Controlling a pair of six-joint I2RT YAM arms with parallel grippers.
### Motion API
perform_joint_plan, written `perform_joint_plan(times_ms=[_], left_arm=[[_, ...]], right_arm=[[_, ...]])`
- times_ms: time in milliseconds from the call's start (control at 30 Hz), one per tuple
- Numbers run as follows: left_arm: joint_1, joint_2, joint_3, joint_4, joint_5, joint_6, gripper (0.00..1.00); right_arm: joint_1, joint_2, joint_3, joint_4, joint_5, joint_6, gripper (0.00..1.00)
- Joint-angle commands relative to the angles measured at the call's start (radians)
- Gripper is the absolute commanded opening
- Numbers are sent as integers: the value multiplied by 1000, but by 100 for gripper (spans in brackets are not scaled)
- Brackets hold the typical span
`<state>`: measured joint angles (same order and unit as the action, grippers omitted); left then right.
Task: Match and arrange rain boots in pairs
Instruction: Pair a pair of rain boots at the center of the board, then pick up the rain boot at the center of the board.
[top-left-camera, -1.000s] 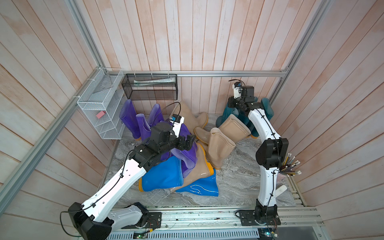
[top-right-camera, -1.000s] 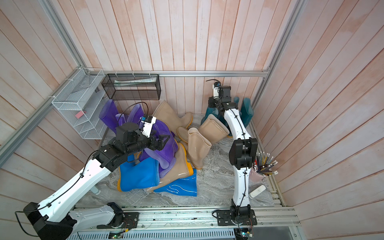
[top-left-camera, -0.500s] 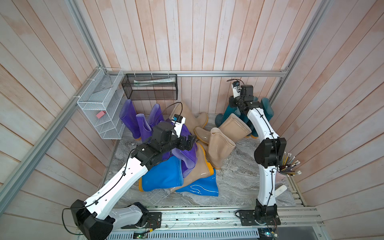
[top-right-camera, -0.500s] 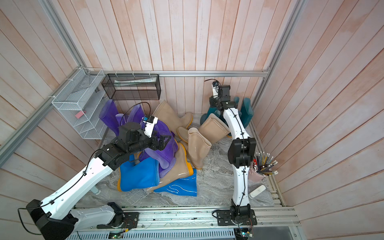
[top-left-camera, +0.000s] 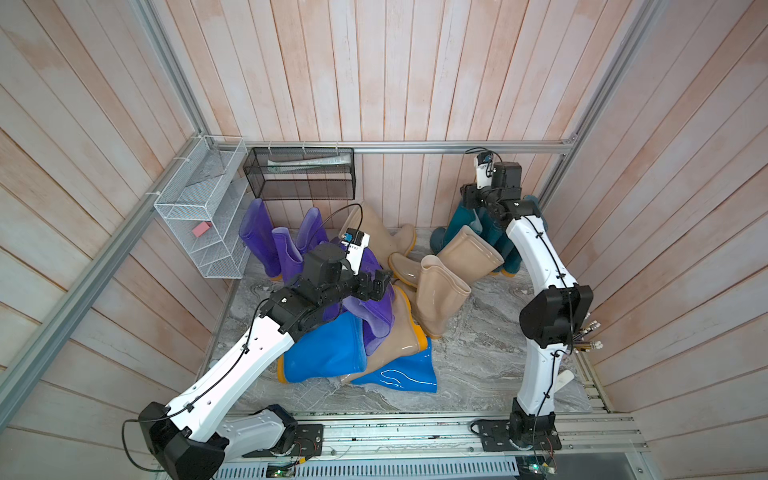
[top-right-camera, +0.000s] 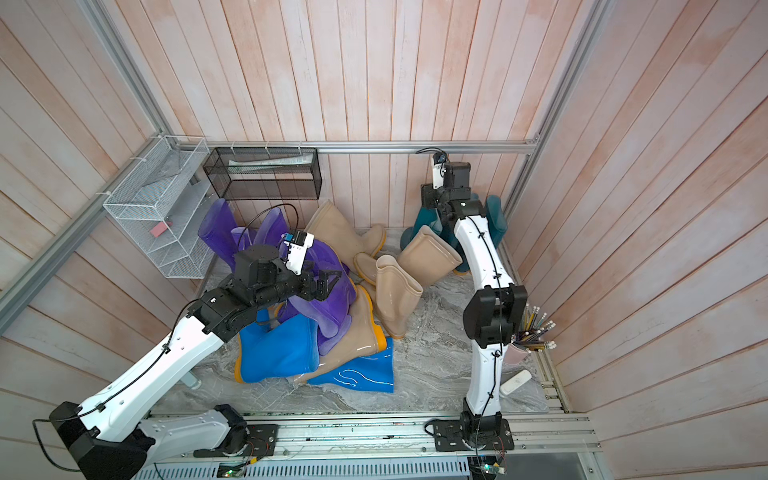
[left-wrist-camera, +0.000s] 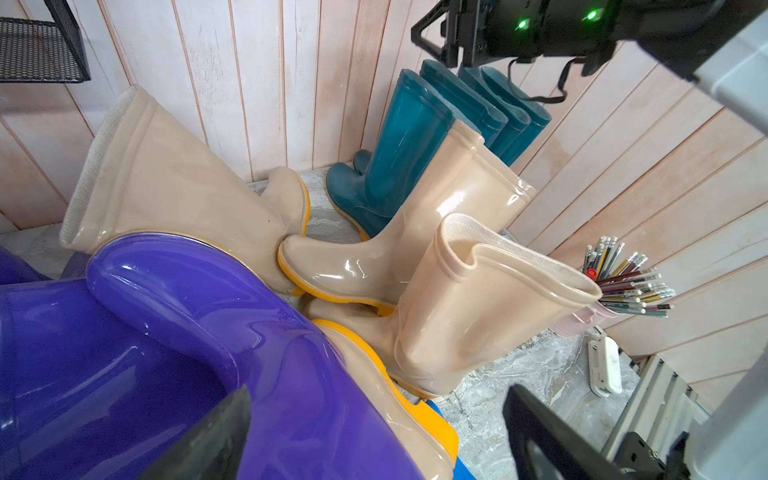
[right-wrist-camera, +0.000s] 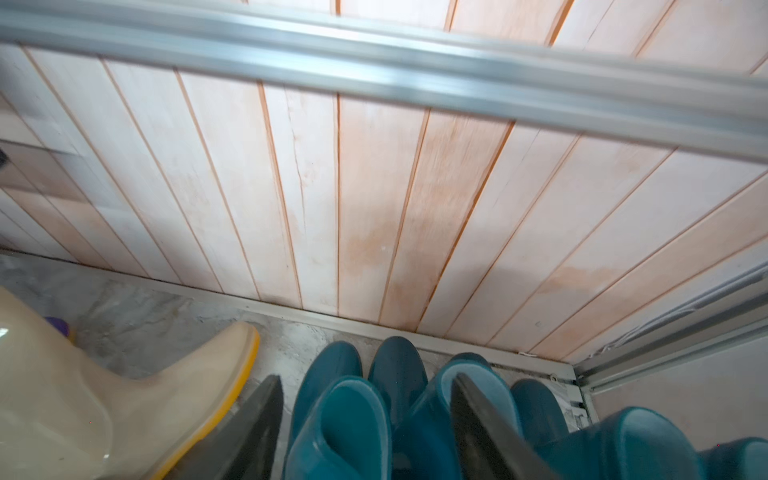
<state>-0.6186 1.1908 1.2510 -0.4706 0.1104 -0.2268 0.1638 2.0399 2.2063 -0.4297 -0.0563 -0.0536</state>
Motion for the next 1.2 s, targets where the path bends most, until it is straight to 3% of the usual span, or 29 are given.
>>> perform_joint_plan(times_ms=[0, 133, 267, 433, 533, 667, 833, 933, 1167], left_arm=[[5, -20, 11, 26, 31, -16, 98], [5, -14, 18, 34, 52, -16, 98], [5, -15, 13, 56, 64, -14, 98], [5, -29, -34, 109, 90, -10, 98], [5, -25, -65, 148, 123, -19, 98], [5, -1, -78, 185, 171, -37, 98], [5, 4, -92, 206, 190, -53, 98], [6, 11, -99, 223, 196, -63, 98], [5, 9, -91, 213, 205, -67, 98]], right_arm=[[3, -67, -9, -38, -51, 64, 67], [4, -213, -154, 10, -53, 102, 67], [4, -455, -453, 137, -46, 149, 67], [-19, -844, -970, 347, -51, 237, 84], [-55, -989, -1156, 380, -113, 282, 89], [-86, -1081, -1316, 398, -211, 336, 90], [-90, -1185, -1439, 428, -196, 341, 91], [-121, -1149, -1454, 443, -194, 366, 92], [-164, -1057, -1543, 669, -363, 469, 93]])
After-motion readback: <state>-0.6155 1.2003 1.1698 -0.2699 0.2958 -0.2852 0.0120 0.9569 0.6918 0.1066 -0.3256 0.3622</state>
